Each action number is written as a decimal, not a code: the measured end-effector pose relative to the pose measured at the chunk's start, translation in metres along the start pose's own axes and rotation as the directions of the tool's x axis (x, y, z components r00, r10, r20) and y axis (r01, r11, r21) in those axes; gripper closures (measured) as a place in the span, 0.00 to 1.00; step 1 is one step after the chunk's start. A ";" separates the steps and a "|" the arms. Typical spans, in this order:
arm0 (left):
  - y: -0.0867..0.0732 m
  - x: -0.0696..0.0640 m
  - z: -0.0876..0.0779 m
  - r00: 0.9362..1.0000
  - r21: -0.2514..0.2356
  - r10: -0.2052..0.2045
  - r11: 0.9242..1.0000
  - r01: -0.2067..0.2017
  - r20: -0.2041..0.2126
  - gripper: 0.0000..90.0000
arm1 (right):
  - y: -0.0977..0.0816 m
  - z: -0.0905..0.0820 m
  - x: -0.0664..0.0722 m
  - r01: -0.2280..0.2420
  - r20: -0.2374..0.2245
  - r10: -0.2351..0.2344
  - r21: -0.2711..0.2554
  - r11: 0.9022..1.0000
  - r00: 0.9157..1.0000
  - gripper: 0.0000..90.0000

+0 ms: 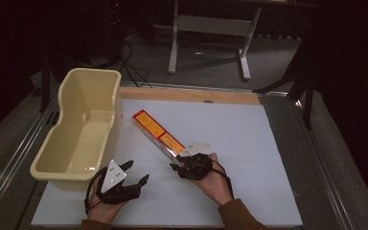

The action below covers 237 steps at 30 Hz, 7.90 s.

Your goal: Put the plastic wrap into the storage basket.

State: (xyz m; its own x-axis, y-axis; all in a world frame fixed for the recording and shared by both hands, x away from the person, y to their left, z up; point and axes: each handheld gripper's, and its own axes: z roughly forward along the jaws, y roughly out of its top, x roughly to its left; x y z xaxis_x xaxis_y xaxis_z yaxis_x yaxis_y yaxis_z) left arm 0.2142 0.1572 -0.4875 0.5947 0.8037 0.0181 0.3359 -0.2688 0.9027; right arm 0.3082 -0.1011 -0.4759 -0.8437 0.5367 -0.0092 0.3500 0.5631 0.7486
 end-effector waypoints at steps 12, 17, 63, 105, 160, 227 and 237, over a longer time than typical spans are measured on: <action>0.000 0.000 0.000 1.000 -0.002 -0.001 1.000 0.001 0.004 0.33 | 0.026 0.032 -0.028 -0.018 0.084 0.015 0.037 0.999 0.996 0.33; 0.000 -0.001 0.001 1.000 0.001 0.002 1.000 -0.002 0.007 0.33 | 0.032 0.050 -0.030 -0.007 0.083 -0.001 0.092 0.996 0.997 0.30; 0.000 -0.004 0.004 1.000 0.014 0.005 1.000 -0.005 0.015 0.33 | -0.063 -0.064 -0.124 -0.346 0.324 0.236 0.341 0.874 0.916 0.32; -0.001 -0.003 0.004 1.000 0.010 -0.006 1.000 0.005 0.017 0.33 | -0.021 -0.050 -0.171 -0.625 0.078 0.660 0.419 0.659 0.747 0.44; 0.000 -0.005 0.003 1.000 -0.001 0.004 1.000 -0.004 0.023 0.32 | 0.113 -0.046 -0.101 -0.595 -0.337 0.634 0.224 0.772 0.696 0.44; 0.002 -0.021 0.001 0.997 -0.036 0.051 0.998 -0.049 0.057 0.31 | 0.227 0.036 -0.045 -0.780 -0.445 0.748 0.154 0.606 0.493 0.44; 0.003 -0.027 0.001 0.995 -0.040 0.064 0.997 -0.061 0.078 0.31 | 0.235 0.058 -0.033 -0.795 -0.463 0.765 0.185 0.578 0.448 0.44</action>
State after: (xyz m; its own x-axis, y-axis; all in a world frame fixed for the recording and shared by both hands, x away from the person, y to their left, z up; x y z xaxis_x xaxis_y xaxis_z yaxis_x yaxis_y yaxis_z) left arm 0.1999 0.1343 -0.4862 0.6704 0.7408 0.0420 0.2695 -0.2959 0.9164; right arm 0.4417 0.0504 -0.3385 -0.2990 0.3797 0.8755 0.9482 0.0149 0.3174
